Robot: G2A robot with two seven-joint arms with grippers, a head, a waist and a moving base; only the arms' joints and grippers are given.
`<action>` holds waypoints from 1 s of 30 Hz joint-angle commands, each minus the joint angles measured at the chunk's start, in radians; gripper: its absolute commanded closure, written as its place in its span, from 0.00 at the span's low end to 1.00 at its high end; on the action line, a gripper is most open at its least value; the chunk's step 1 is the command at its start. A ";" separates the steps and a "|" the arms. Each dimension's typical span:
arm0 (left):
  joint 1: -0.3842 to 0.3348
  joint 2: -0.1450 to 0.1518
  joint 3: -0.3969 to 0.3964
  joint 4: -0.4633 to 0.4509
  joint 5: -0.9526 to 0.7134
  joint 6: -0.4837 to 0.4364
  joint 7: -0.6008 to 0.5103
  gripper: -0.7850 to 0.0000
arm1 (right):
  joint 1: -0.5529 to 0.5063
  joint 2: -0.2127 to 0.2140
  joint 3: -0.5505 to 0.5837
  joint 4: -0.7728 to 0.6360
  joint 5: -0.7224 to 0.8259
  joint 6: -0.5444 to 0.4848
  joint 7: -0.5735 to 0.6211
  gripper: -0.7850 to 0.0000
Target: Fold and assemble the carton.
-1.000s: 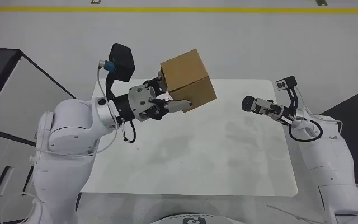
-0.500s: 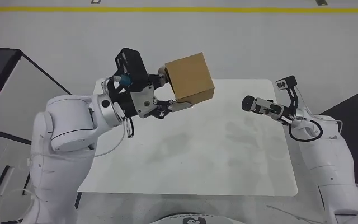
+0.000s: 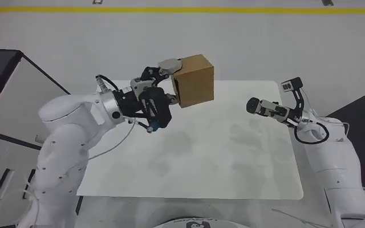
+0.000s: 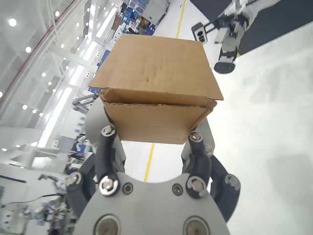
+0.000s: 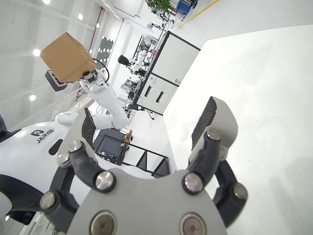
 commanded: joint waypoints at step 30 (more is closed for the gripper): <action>-0.001 0.074 0.054 0.075 0.682 0.362 0.654 1.00 | 0.000 0.000 0.000 0.000 0.000 0.000 0.000 0.00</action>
